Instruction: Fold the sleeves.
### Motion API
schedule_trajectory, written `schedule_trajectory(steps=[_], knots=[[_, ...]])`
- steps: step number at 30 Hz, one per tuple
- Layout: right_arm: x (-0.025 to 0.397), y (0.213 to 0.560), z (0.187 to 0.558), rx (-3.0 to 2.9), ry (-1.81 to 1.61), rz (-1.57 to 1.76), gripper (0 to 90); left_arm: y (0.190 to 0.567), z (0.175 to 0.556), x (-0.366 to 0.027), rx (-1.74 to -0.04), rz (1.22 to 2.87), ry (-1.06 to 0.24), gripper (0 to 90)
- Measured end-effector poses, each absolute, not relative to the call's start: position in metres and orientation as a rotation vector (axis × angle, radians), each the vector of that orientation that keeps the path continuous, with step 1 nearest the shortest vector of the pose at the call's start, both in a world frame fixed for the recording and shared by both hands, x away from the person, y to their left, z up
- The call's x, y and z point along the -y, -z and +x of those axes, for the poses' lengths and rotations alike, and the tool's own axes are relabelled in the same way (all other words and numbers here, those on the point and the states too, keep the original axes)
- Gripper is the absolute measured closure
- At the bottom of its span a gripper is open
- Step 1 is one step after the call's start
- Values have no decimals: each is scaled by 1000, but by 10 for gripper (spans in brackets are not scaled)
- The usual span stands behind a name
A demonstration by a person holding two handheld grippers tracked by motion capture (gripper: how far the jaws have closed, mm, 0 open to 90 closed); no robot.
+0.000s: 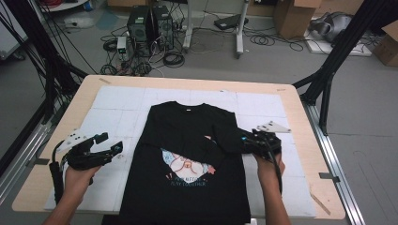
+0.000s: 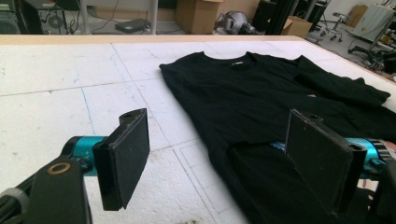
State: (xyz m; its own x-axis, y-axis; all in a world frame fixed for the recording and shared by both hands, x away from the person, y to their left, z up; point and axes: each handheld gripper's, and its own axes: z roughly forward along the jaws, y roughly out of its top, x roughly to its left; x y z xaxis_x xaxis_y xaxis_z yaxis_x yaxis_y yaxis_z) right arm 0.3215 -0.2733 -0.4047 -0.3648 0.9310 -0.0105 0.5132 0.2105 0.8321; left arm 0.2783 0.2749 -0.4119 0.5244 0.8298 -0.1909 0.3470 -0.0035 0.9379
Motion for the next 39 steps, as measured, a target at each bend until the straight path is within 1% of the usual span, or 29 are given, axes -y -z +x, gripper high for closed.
schedule_trajectory(steps=[4, 9, 11, 14, 17, 20, 22, 25, 28, 33, 39], knots=[[291, 422, 316, -1940, -949, 1419, 441, 412, 279, -274, -1031, 1592, -516, 226], [300, 437, 320, -1944, -903, 1516, 441, 412, 279, -274, -1030, 1595, -520, 226], [301, 441, 322, -1962, -883, 1537, 464, 412, 279, -274, -1032, 1596, -520, 226], [300, 444, 323, -1977, -908, 1554, 527, 412, 279, -274, -1031, 1595, -520, 226], [301, 445, 323, -2007, -945, 1544, 638, 412, 278, -274, -1031, 1603, -519, 226], [300, 444, 323, -2021, -953, 1542, 780, 413, 279, -274, -1030, 1605, -518, 226], [298, 442, 321, -2029, -937, 1502, 827, 413, 279, -274, -1034, 1609, -515, 229], [294, 438, 319, -2031, -955, 1455, 838, 413, 279, -273, -1041, 1607, -515, 230], [283, 426, 315, -2003, -1017, 1388, 838, 413, 279, -274, -1041, 1607, -517, 231], [248, 407, 309, -2036, -1119, 1221, 837, 413, 280, -275, -1044, 1607, -515, 231], [211, 396, 308, -2091, -1192, 1102, 837, 413, 280, -275, -1044, 1604, -512, 231]])
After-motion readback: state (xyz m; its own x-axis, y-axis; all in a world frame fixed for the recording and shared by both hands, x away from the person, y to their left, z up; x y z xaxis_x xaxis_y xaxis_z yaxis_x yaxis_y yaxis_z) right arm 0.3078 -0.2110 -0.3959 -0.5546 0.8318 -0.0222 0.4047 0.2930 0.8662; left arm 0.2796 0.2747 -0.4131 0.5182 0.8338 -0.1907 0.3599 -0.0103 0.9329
